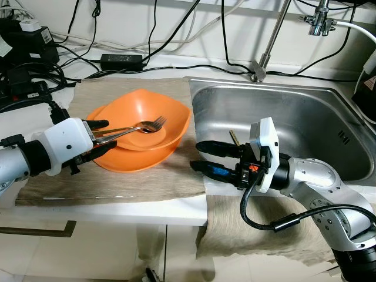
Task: Kitchen organization
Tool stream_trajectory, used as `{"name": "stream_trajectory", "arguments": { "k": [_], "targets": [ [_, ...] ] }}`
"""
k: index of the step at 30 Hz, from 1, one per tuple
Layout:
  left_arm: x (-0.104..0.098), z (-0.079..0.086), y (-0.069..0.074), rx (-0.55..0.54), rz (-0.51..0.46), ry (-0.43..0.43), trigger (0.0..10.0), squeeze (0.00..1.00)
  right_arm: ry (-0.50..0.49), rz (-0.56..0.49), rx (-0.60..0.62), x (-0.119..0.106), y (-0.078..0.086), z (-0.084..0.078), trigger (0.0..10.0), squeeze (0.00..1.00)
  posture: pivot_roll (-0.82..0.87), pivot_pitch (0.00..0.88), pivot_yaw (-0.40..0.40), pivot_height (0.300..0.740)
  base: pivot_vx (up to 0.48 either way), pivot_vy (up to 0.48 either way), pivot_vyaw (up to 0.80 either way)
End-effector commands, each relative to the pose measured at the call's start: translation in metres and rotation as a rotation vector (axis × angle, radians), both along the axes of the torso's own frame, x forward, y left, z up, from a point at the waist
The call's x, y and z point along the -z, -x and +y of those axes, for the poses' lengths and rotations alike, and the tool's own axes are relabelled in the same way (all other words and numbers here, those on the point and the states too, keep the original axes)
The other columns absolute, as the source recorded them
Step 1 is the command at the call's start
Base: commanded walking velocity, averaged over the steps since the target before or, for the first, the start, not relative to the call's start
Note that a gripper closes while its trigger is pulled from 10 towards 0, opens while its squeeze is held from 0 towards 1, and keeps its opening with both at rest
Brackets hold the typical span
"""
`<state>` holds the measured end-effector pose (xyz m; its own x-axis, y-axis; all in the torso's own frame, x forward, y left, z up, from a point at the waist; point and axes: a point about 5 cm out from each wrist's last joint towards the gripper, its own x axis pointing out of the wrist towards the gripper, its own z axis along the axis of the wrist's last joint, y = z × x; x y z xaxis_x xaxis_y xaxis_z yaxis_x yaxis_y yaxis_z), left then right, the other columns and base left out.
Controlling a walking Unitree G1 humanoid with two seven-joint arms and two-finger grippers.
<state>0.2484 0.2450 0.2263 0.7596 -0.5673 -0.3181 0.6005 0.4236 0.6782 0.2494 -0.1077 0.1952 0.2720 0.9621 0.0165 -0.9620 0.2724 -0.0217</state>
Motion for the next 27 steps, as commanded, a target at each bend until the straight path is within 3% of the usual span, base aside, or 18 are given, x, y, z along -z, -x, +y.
{"name": "stream_trajectory", "arguments": {
  "k": [1,2,5,6,7,8,16,18,19,20,23,24,27],
  "targets": [
    [-0.0016,0.0000,-0.0004,0.008,0.000,-0.005,8.7,0.00,0.007,-0.009,-0.009,-0.0009,-0.0019,0.0000,10.0,0.00,0.01,0.000,-0.054,0.740,0.000,0.000,0.00],
    [-0.0012,0.0004,-0.0005,0.005,0.001,-0.004,8.0,0.00,0.007,-0.009,-0.009,-0.0009,-0.0018,0.0000,10.0,0.00,0.01,0.000,-0.054,0.740,0.000,0.000,0.00],
    [-0.0006,0.0011,-0.0010,0.000,0.001,-0.002,7.6,0.00,0.007,-0.009,-0.008,-0.0008,-0.0020,0.0000,10.0,0.00,0.01,0.000,-0.053,0.740,0.000,0.000,0.00],
    [0.0000,0.0016,-0.0013,-0.002,0.001,-0.006,8.0,0.00,0.008,-0.009,-0.008,-0.0009,-0.0022,0.0000,10.0,0.00,0.01,0.000,-0.052,0.740,0.000,0.000,0.00],
    [0.0026,0.0027,-0.0012,-0.002,0.010,-0.031,9.5,0.00,0.008,-0.010,-0.007,-0.0011,-0.0025,0.0000,10.0,0.00,0.01,0.000,-0.051,0.740,0.000,0.000,0.00],
    [0.0044,0.0034,-0.0008,-0.001,0.015,-0.049,10.0,0.00,0.008,-0.011,-0.006,-0.0013,-0.0025,-0.0001,10.0,0.00,0.01,0.000,-0.051,0.740,0.000,0.000,0.00],
    [0.0058,0.0027,-0.0016,0.003,0.021,-0.053,10.0,0.00,0.008,-0.013,-0.002,-0.0014,-0.0031,-0.0008,10.0,0.00,0.01,0.000,-0.052,0.740,0.000,0.000,0.00],
    [0.0056,0.0024,-0.0019,0.007,0.018,-0.064,9.6,0.00,0.008,-0.014,-0.002,-0.0015,-0.0032,-0.0007,10.0,0.00,0.01,0.000,-0.051,0.740,0.000,0.000,0.00],
    [0.0060,0.0023,-0.0018,0.009,0.022,-0.065,8.9,0.00,0.008,-0.014,-0.003,-0.0015,-0.0032,-0.0006,10.0,0.00,0.01,0.000,-0.051,0.740,0.000,0.000,0.00],
    [0.0062,0.0022,-0.0018,0.012,0.023,-0.067,7.5,0.00,0.008,-0.015,-0.003,-0.0015,-0.0033,-0.0006,10.0,0.00,0.01,0.000,-0.051,0.740,0.000,0.000,0.00],
    [0.0063,0.0018,-0.0018,0.014,0.029,-0.051,6.7,0.00,0.007,-0.015,-0.003,-0.0016,-0.0033,-0.0005,10.0,0.00,0.01,0.000,-0.051,0.740,0.000,0.000,0.00],
    [0.0057,0.0015,-0.0019,0.015,0.026,-0.048,4.6,0.00,0.007,-0.015,-0.003,-0.0015,-0.0034,-0.0006,10.0,0.00,0.01,0.000,-0.052,0.740,0.000,0.000,0.00],
    [0.0052,0.0004,-0.0020,0.021,0.035,-0.030,2.7,0.00,0.007,-0.015,-0.003,-0.0015,-0.0036,-0.0006,10.0,0.00,0.01,0.000,-0.052,0.740,0.000,0.000,0.00]
  ]
}}
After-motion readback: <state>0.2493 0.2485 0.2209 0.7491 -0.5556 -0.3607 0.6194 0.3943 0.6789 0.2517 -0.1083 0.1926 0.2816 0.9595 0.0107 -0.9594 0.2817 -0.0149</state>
